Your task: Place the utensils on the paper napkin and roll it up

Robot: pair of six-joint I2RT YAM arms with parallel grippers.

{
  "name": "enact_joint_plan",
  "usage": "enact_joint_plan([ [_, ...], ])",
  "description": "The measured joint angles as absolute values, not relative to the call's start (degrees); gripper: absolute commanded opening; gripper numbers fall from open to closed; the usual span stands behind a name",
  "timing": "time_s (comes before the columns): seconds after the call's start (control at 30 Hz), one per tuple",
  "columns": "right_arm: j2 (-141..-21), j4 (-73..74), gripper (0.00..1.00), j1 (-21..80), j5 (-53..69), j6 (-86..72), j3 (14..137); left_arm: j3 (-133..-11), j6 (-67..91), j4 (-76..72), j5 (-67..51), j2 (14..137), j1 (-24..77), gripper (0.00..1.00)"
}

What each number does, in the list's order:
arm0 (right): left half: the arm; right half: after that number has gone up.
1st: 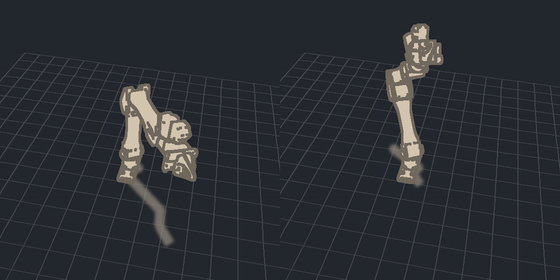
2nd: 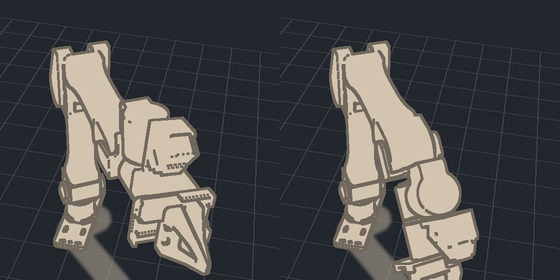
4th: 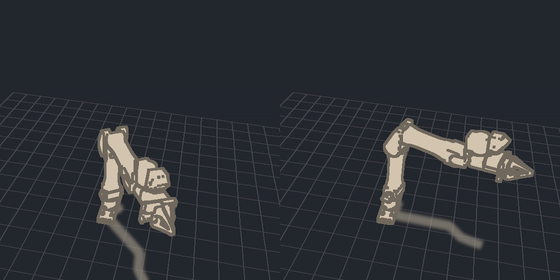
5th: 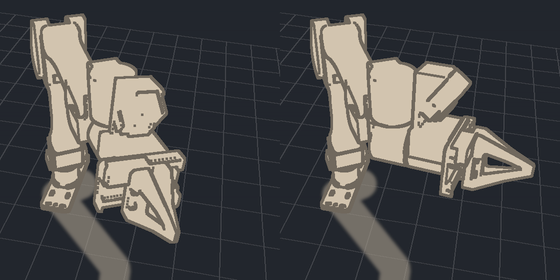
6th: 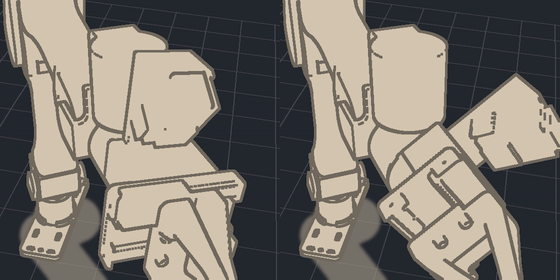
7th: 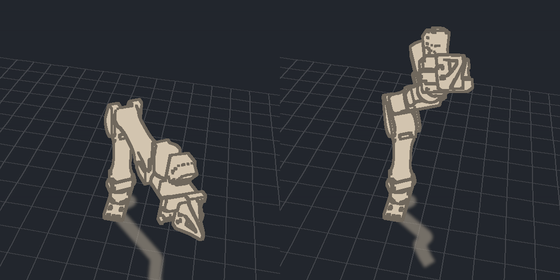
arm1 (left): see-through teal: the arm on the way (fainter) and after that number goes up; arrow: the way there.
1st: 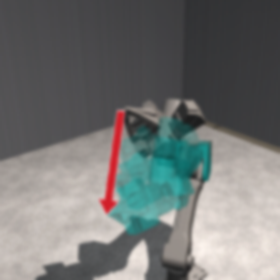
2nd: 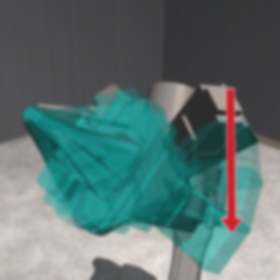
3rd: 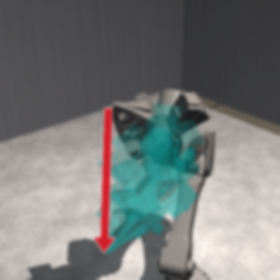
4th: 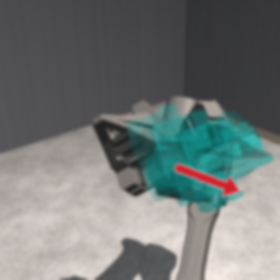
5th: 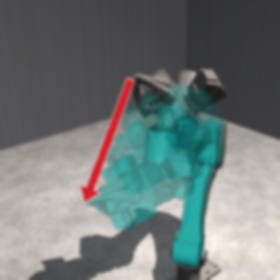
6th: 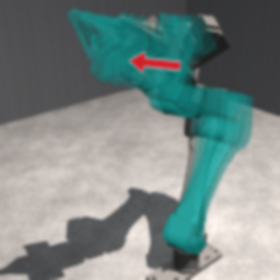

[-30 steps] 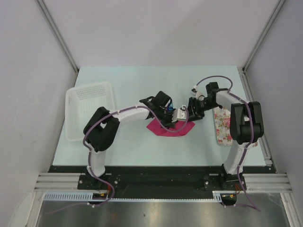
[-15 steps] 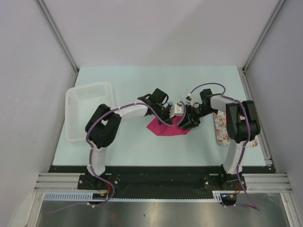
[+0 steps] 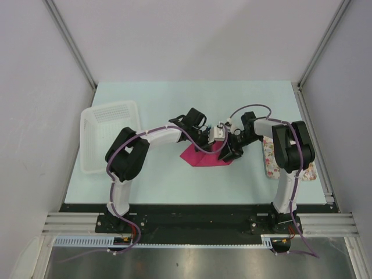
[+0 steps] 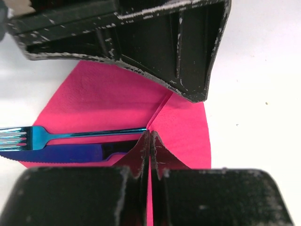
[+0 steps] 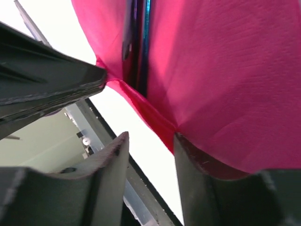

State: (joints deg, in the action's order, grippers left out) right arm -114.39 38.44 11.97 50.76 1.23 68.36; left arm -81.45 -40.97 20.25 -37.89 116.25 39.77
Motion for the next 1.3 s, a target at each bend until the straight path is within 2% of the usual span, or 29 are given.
enact_joint_plan([
  [0.17, -115.09, 37.74, 0.24, 12.27, 49.69, 1.08, 68.36, -81.45, -40.29, 18.68, -37.67, 116.27, 39.77, 0.0],
  [0.27, -115.59, 37.32, 0.06, 12.53, 49.06, 1.13, 68.36, -81.45, -39.81, 18.17, -37.65, 116.27, 39.72, 0.15],
  [0.3, -115.85, 37.15, 0.01, 12.6, 48.88, 1.08, 68.38, -81.45, -39.51, 18.13, -37.6, 116.27, 39.68, 0.25],
  [0.4, -116.86, 36.95, 0.0, 12.69, 48.51, 0.89, 68.4, -81.45, -38.92, 18.55, -37.3, 116.25, 39.33, 0.42],
  [0.6, -117.12, 37.01, 0.0, 12.64, 48.58, 0.36, 68.55, -77.25, -33.28, 18.04, -37.26, 113.49, 37.36, 0.54],
  [0.7, -117.12, 36.99, 0.0, 12.64, 48.53, 0.01, 68.55, -74.96, -28.36, 17.85, -37.26, 111.31, 36.69, 0.54],
  [1.03, -117.12, 37.01, 0.0, 12.67, 48.42, -0.23, 68.58, -72.84, -17.32, 15.14, -35.97, 110.89, 36.56, 0.42],
  [1.3, -117.12, 37.08, 0.01, 12.75, 48.29, -0.34, 68.66, -72.86, -13.5, 14.26, -35.66, 112.79, 36.56, 0.19],
])
